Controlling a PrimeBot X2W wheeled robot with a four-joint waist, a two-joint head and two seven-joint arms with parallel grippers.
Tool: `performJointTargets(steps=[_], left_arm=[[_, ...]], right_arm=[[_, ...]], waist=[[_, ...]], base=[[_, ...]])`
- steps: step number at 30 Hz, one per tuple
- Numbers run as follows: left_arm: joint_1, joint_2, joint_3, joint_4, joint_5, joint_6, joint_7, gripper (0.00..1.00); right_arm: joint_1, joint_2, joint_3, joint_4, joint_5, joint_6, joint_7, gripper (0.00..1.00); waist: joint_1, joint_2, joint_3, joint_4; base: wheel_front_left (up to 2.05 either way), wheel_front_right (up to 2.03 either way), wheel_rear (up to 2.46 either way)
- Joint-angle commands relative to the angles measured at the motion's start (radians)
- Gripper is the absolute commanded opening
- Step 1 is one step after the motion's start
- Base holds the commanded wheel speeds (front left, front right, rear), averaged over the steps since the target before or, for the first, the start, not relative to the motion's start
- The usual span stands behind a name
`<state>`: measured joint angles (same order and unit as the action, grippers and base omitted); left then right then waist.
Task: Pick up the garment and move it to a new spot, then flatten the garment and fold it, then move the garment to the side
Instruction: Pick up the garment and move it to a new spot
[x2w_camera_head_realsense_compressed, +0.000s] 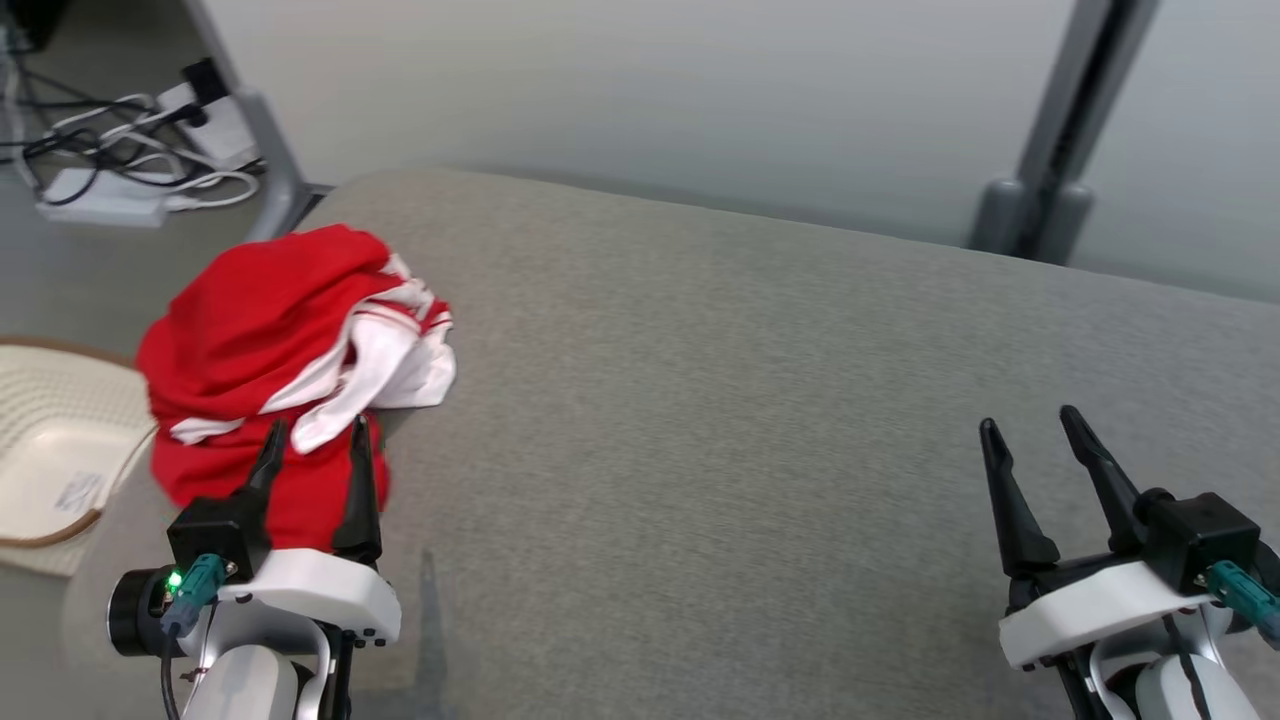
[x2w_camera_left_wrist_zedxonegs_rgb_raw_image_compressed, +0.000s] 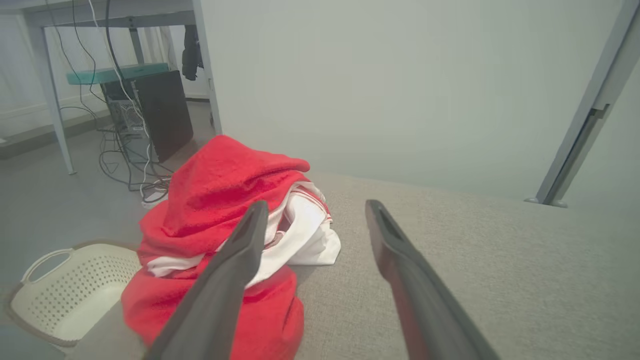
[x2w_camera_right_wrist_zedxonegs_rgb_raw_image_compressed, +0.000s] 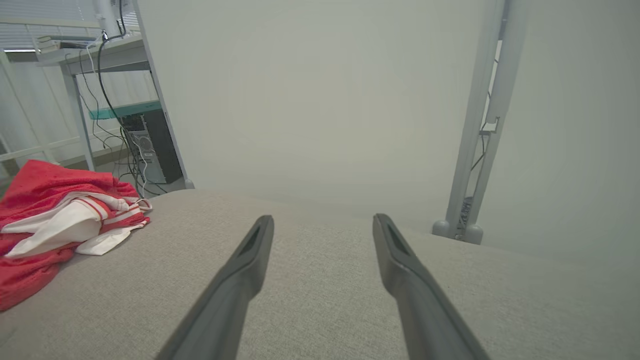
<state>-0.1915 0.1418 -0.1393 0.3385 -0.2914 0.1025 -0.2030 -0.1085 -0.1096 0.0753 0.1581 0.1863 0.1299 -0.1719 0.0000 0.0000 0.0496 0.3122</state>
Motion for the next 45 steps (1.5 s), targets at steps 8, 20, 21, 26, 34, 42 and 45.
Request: performJointTargets(steps=[8, 20, 21, 26, 34, 42, 45], left_arm=[[0.018, -0.002, 0.008, 0.006, -0.017, 0.012, -0.014, 1.0], [0.026, -0.004, 0.021, 0.007, -0.039, 0.018, -0.032, 1.0], [0.026, -0.004, 0.021, 0.006, -0.04, 0.02, -0.035, 1.0], [0.025, -0.004, 0.023, 0.005, -0.043, 0.02, -0.038, 1.0], [-0.027, 0.0, 0.009, -0.001, -0.058, -0.002, -0.021, 1.0], [-0.178, 0.053, 0.022, 0.012, -0.083, -0.039, 0.05, 1.0], [-0.253, 0.071, 0.034, 0.047, -0.101, -0.051, 0.081, 1.0]], right_arm=[[-0.02, 0.003, 0.028, 0.015, 0.015, 0.001, -0.008, 1.0], [-0.041, 0.009, 0.035, 0.029, 0.013, 0.001, -0.004, 1.0], [-0.044, 0.008, 0.037, 0.031, 0.014, 0.001, -0.004, 1.0], [-0.048, 0.001, 0.045, 0.038, 0.021, 0.001, -0.008, 1.0], [-0.054, -0.005, 0.041, 0.036, 0.021, 0.001, -0.005, 1.0], [-0.07, -0.006, 0.045, -0.003, 0.008, 0.001, 0.017, 1.0], [-0.082, -0.017, 0.049, -0.02, 0.0, 0.001, 0.029, 1.0]], waist=[[0.0, 0.0, 0.005, 0.181], [0.0, 0.0, 0.022, 0.229], [0.0, 0.0, 0.023, 0.229], [0.0, 0.0, 0.022, 0.229], [0.0, 0.0, 0.031, 0.229], [0.0, 0.0, 0.087, 0.155], [0.0, 0.0, 0.128, 0.119]], base=[[0.0, 0.0, 0.0], [0.0, 0.0, 0.0], [0.0, 0.0, 0.0], [0.0, 0.0, 0.0], [0.0, 0.0, 0.0], [0.0, 0.0, 0.0], [0.0, 0.0, 0.0]])
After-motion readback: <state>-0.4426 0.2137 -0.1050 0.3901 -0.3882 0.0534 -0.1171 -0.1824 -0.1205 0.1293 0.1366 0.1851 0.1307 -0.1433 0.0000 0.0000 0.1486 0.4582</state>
